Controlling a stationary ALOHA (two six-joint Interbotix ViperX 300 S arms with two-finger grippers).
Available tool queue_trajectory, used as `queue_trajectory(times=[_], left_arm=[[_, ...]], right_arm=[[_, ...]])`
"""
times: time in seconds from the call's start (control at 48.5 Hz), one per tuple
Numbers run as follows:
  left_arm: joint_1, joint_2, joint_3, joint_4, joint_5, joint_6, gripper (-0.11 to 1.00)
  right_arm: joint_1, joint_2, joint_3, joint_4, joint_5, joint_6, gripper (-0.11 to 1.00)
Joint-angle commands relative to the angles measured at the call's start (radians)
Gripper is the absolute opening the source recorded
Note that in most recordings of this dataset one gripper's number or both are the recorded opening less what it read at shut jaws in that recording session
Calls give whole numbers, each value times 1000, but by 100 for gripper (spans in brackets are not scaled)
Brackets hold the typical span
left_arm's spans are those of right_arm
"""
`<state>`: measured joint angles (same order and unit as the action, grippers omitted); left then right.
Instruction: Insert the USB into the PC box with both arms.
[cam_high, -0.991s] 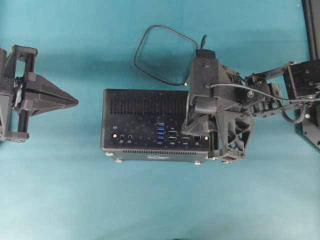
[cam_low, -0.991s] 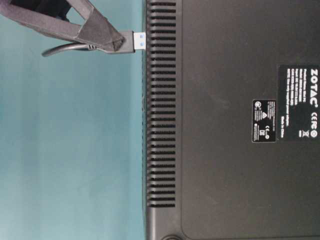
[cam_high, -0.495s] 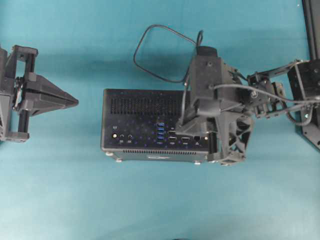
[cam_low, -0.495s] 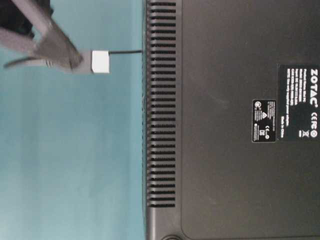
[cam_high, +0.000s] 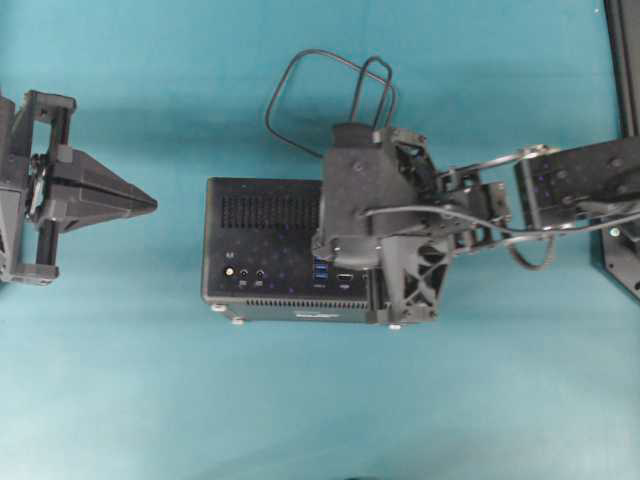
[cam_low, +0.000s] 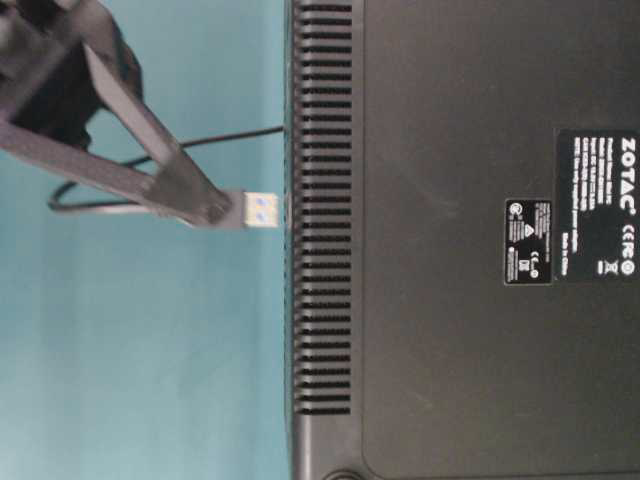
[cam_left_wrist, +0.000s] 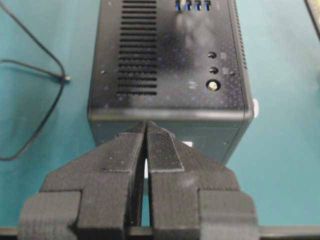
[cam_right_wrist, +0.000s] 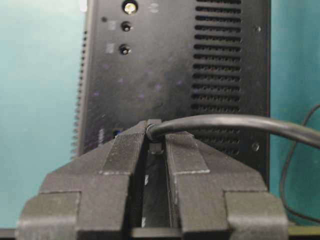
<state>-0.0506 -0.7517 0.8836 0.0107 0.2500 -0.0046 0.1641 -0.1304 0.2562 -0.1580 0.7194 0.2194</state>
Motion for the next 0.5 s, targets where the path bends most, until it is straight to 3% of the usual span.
queue_trajectory(times=[0.0,0.475], left_arm=[[3,-2,-26,2,-6,0,0],[3,-2,-20,2,-6,0,0]], right_arm=[[3,-11,-31,-11,11,11,10],[3,-3,-38,-48,71,12,10]])
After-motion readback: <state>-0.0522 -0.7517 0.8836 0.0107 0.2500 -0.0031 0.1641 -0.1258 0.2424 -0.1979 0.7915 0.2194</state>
